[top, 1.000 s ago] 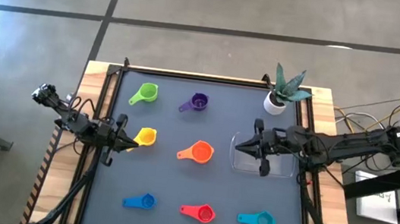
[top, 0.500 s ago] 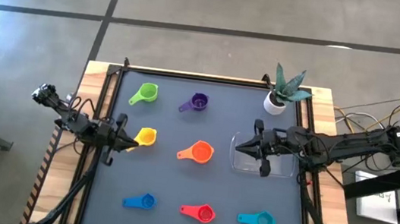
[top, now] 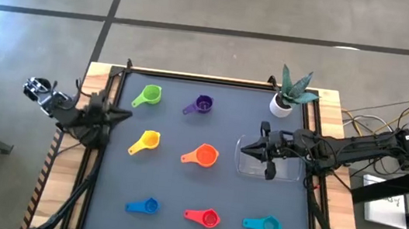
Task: Nest measuring cups in basket
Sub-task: Stack the green measuring cup on top of the orange measuring cup
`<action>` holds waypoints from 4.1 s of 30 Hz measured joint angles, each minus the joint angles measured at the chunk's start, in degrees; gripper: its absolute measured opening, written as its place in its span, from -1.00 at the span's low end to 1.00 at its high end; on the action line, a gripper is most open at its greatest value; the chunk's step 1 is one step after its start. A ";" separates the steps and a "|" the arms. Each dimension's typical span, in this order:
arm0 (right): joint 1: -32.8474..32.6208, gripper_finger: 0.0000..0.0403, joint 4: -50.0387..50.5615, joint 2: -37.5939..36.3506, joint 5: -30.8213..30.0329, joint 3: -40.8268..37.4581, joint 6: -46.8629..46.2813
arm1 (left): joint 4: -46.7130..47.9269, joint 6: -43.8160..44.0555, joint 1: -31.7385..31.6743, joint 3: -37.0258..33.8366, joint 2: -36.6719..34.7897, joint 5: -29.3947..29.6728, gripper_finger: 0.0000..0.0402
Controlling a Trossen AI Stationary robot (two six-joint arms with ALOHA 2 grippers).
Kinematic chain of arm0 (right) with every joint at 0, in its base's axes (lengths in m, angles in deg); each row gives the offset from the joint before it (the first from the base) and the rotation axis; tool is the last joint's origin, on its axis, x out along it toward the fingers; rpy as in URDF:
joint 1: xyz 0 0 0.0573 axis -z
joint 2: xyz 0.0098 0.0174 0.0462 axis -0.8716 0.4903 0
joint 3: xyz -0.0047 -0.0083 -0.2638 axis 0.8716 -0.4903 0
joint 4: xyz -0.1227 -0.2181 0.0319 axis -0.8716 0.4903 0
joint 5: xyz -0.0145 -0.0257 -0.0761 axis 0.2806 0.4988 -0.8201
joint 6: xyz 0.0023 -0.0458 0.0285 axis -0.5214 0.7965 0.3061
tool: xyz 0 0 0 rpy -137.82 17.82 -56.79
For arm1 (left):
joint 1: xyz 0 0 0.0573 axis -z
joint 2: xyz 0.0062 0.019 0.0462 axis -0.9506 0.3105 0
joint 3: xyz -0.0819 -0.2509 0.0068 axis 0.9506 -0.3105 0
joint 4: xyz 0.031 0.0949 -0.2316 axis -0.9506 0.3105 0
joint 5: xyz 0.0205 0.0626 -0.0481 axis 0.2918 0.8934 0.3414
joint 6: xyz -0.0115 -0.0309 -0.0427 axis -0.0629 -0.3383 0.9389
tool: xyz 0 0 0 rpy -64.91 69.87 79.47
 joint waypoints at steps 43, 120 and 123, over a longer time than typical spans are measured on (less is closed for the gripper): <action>0.00 -0.95 0.49 0.02 0.17 -0.02 3.48 | -12.06 -25.07 -49.99 20.00 66.74 -35.16 0.11; 0.00 -0.95 1.78 0.09 -1.40 -0.02 1.96 | -23.87 -25.97 -63.28 7.73 62.57 -44.28 0.25; 0.00 -0.95 1.83 0.09 -1.40 -0.02 1.32 | -20.96 -26.77 -63.94 7.83 62.93 -41.21 0.25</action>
